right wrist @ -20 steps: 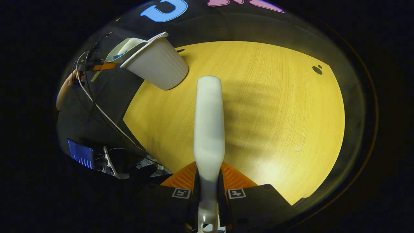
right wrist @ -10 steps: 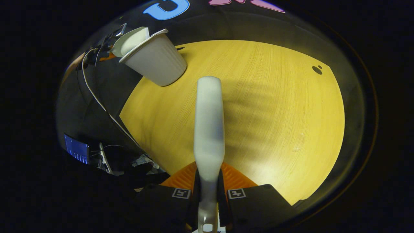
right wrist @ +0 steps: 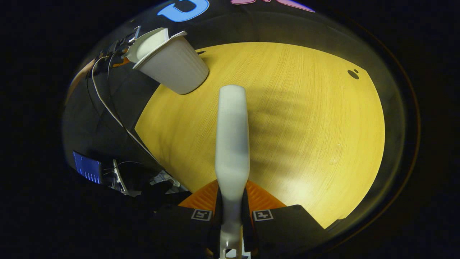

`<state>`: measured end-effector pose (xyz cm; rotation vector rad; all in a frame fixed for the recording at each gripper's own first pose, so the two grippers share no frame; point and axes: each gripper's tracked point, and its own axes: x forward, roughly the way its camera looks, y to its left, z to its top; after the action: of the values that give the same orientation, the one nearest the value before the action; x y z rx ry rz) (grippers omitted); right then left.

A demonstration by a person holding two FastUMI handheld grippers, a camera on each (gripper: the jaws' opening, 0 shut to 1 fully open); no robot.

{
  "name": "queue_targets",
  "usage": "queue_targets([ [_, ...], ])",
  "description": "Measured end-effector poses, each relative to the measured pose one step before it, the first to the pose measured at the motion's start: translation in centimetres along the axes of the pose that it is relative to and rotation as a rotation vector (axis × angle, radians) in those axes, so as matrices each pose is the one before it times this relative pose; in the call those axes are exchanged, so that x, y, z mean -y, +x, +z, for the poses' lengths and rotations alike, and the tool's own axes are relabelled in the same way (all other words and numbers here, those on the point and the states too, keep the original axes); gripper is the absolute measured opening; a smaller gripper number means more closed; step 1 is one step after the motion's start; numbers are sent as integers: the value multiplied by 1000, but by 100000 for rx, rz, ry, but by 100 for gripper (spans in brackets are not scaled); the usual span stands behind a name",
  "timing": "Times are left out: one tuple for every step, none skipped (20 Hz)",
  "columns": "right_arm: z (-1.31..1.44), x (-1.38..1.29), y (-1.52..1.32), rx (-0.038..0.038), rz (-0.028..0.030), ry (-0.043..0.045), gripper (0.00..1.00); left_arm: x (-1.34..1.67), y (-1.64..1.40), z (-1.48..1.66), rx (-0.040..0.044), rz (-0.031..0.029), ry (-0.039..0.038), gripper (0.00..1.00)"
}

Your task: Pick up the small broom and dustpan from the desktop, sweep the trash into the dustpan with the broom, and then empty the trash into the garbage bin.

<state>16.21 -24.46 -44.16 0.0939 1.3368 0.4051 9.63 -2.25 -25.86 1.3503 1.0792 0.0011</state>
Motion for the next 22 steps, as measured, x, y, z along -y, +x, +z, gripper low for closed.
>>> queue_targets([
  [-3,54,-126,106,52,864,27,365,-490,-77,1836,-2053,-4249,28],
  [112,196,-69,-50,-408,775,28,692,-412,-182,2759,-2443,-5231,29],
  [-41,168,-139,-93,-920,724,31,9,971,224,2592,-2699,-5982,26],
  [96,260,-195,20,-816,576,27,443,460,95,3275,-2599,-5755,28],
  [9,250,-383,34,-847,1042,27,316,242,27,4500,-2551,-7391,26],
  [96,93,-342,266,-233,1062,27,456,39,234,3745,-2701,-5244,26],
  [196,105,-367,425,-39,1242,23,507,200,310,4868,-4285,-7036,28],
  [161,45,-381,422,127,1337,27,858,261,16,4484,-6171,-7641,28],
  [13,-105,-407,673,-126,1280,27,1059,8,-100,3305,-6043,-7073,28],
  [40,-6,-335,797,-359,1168,28,773,49,223,4291,-4672,-4060,31],
  [-131,6,-293,818,-602,1080,27,387,-20,289,4146,-2237,-1528,28],
  [-73,63,-357,1001,-1121,1257,27,63,412,-52,3431,-1513,-385,26],
  [-158,215,-359,1628,-1749,1687,27,221,332,-131,3330,-2089,-1122,28],
  [-82,327,-271,1905,-2107,1949,27,492,195,-39,3036,-3994,-385,28],
  [-310,154,-175,1820,-1507,2371,27,465,-84,87,2579,-5012,-578,28],
  [-329,-148,-165,934,225,2315,27,566,73,69,3218,-5700,410,28],
  [-428,-142,-73,94,992,2281,27,30,-16,-90,1244,-4597,-242,28],
  [-323,11,130,364,406,2096,27,284,111,-227,148,-3229,-518,28],
  [-355,103,198,173,-71,1971,27,-144,251,4,-111,-2477,-1389,28],
  [-412,193,270,-29,-522,2060,27,-53,162,-223,-600,-2415,-1828,28],
  [-237,235,359,505,-922,2119,27,31,-11,-273,-1849,-1114,-2913,28],
  [-257,205,410,281,-701,2518,27,-34,168,-246,-1829,-1154,-3978,28],
])
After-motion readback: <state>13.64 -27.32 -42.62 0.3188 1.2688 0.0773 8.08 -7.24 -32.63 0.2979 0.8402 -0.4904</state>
